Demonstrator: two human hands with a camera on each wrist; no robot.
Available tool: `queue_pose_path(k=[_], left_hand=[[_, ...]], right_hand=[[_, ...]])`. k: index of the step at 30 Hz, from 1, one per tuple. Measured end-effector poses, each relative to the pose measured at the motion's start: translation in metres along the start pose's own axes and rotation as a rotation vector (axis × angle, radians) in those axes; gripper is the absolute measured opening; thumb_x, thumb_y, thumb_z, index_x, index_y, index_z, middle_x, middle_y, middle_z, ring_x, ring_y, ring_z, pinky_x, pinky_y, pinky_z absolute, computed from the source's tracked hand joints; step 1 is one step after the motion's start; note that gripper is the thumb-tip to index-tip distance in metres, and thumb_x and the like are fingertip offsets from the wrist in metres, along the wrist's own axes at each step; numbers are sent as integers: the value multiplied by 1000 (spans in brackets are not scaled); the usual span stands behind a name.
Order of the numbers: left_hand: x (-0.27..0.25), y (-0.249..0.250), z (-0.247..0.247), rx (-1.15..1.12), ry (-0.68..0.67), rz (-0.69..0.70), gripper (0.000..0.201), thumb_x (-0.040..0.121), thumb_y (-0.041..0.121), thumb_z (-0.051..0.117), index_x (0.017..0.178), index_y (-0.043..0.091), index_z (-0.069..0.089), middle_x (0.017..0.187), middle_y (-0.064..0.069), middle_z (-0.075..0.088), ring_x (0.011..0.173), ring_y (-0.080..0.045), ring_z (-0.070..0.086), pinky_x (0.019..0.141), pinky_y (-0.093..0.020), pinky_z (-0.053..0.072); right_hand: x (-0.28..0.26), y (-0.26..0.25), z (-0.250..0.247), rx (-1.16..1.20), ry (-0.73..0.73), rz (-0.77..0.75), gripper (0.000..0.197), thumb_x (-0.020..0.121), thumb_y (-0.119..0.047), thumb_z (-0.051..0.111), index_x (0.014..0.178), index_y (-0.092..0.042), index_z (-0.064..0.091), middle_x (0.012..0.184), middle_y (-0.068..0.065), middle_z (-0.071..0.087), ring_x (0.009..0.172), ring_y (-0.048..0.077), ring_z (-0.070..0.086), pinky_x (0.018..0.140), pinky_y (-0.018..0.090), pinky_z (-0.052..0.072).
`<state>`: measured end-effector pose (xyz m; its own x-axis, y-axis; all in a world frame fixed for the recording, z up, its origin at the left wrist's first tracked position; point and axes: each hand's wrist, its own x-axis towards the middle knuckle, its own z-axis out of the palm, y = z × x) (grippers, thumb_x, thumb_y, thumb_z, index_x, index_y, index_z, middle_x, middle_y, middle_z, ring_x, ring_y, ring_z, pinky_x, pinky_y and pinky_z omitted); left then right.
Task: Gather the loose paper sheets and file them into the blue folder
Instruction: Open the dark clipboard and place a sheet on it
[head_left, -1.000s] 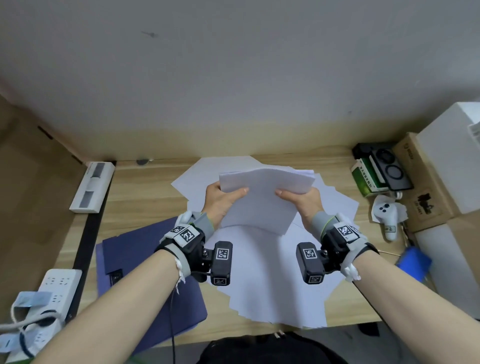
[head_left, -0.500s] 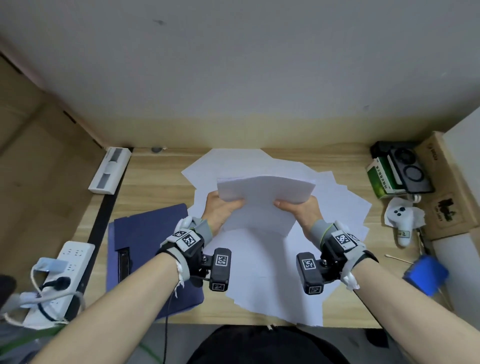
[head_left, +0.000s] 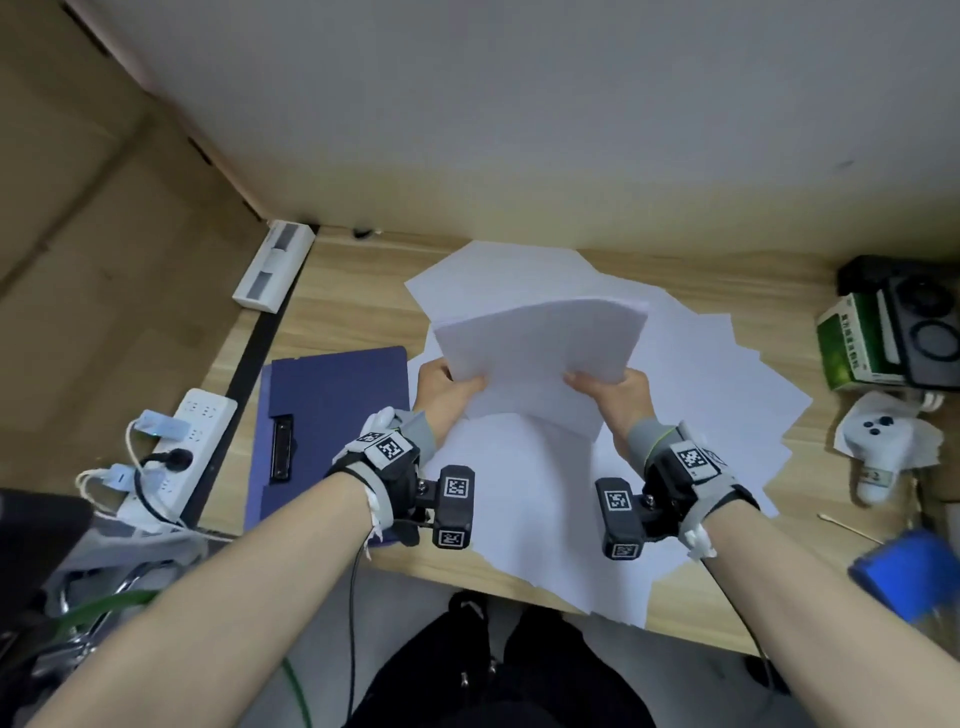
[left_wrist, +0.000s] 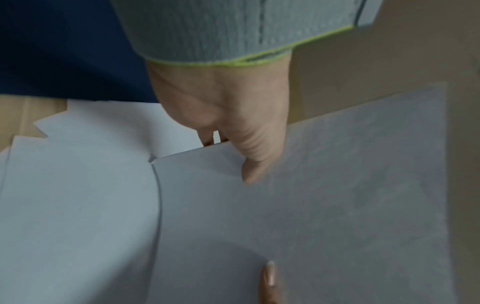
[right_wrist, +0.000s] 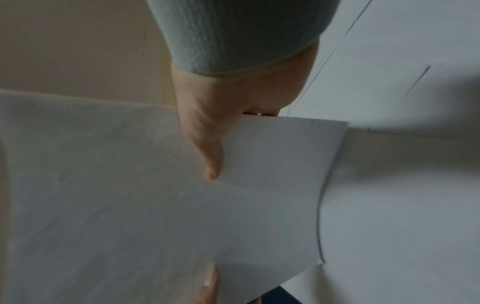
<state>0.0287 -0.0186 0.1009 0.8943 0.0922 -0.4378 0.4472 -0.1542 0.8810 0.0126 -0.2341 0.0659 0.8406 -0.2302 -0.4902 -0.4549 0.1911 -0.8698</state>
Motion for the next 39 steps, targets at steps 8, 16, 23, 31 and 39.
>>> queue_pose_path(k=[8, 16, 23, 31, 39], left_hand=[[11, -18, -50, 29, -186, -87, 25, 83, 7, 74, 107, 7, 69, 108, -10, 72, 95, -24, 69, 85, -34, 58], [41, -92, -130, 511, -211, -105, 25, 77, 7, 73, 102, 10, 71, 103, -7, 69, 97, -21, 64, 76, -25, 51], [49, -140, -172, 1200, -420, -50, 96, 85, 38, 64, 155, 25, -1, 158, -7, -30, 147, -31, -25, 115, -63, 13], [79, -128, -171, 1285, -629, 176, 73, 91, 35, 47, 153, 38, 10, 161, 8, -20, 147, -27, -24, 108, -75, 4], [63, -136, -132, 1393, -495, 90, 109, 77, 71, 52, 153, 27, -13, 158, -1, -32, 145, -31, -29, 104, -77, 3]], right_hand=[[-13, 2, 36, -64, 59, 13, 14, 74, -13, 84, 81, -8, 73, 75, 6, 72, 62, 19, 65, 61, 31, 55], [-37, 53, 83, -208, 197, 165, 21, 72, -16, 85, 82, -4, 72, 70, 12, 65, 58, 23, 58, 54, 32, 51], [-65, 99, 99, -258, 348, 302, 27, 70, -21, 88, 76, -4, 67, 66, 14, 64, 56, 26, 59, 55, 37, 54], [-83, 120, 85, -245, 433, 365, 27, 71, -19, 86, 81, -1, 70, 71, 14, 66, 59, 26, 60, 57, 34, 52], [-68, 122, 78, -197, 402, 387, 27, 71, -20, 87, 82, -3, 70, 73, 12, 68, 64, 26, 61, 65, 36, 53]])
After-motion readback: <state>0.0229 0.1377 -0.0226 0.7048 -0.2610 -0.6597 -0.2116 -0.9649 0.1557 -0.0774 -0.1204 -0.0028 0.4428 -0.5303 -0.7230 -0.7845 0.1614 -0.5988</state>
